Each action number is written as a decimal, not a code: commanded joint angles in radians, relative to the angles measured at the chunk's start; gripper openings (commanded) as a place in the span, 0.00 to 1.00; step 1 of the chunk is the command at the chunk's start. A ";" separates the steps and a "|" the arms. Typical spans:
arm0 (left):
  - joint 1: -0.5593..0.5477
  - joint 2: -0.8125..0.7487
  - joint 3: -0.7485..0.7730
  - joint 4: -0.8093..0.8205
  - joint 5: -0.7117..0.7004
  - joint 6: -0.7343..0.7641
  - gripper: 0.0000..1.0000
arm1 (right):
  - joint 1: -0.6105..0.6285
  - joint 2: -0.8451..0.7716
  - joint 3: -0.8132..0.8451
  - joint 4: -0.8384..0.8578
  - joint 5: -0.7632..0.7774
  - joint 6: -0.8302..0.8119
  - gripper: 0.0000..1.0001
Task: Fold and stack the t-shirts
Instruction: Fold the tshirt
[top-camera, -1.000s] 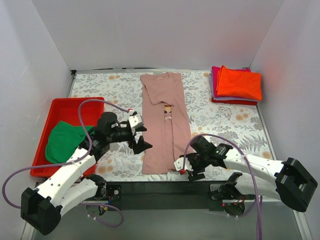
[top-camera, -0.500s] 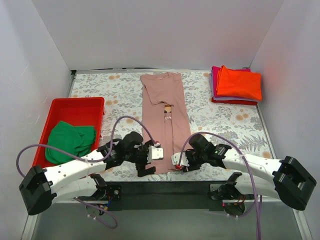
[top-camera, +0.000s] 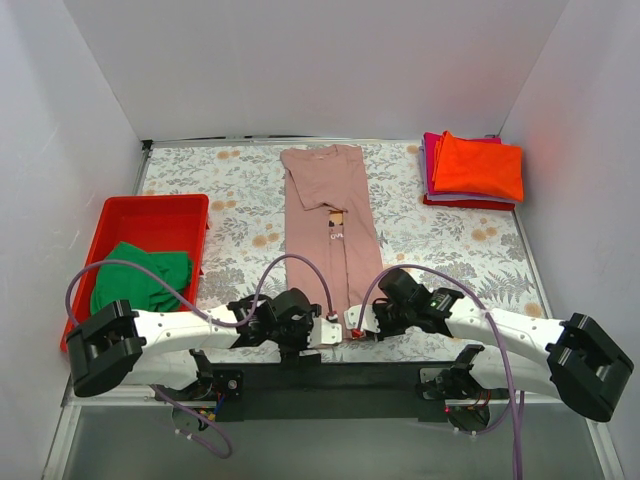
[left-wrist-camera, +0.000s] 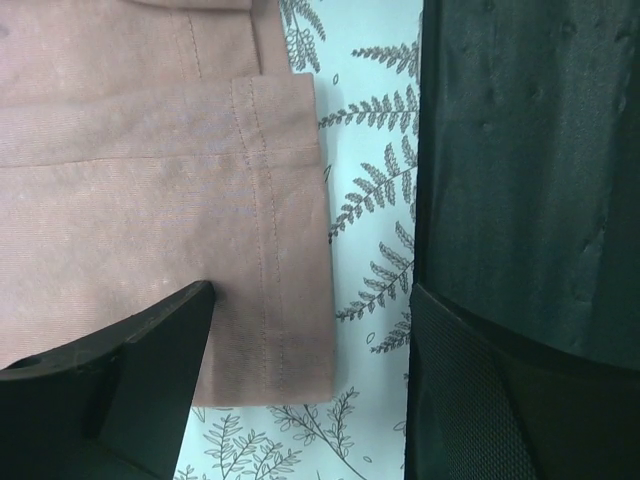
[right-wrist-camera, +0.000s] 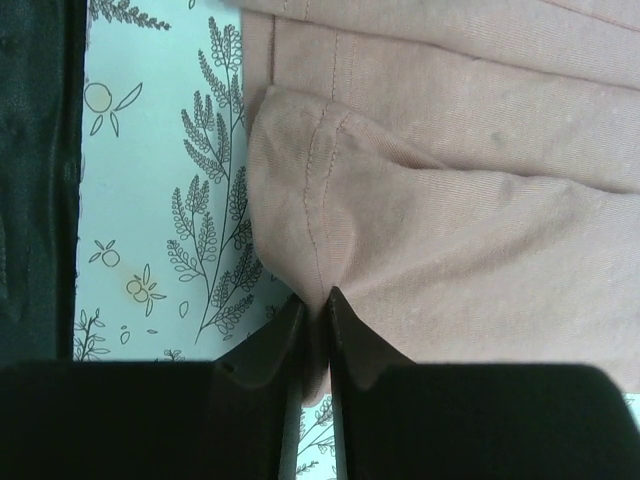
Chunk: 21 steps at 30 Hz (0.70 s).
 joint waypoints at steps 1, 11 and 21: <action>-0.001 0.021 -0.019 0.108 -0.112 0.022 0.77 | -0.002 -0.025 0.004 -0.054 -0.004 0.004 0.18; -0.003 -0.066 -0.049 0.147 -0.080 0.026 0.69 | -0.011 -0.043 0.010 -0.074 -0.023 -0.001 0.15; -0.004 -0.109 -0.051 0.168 -0.035 -0.007 0.68 | -0.011 -0.055 0.015 -0.112 -0.052 -0.014 0.13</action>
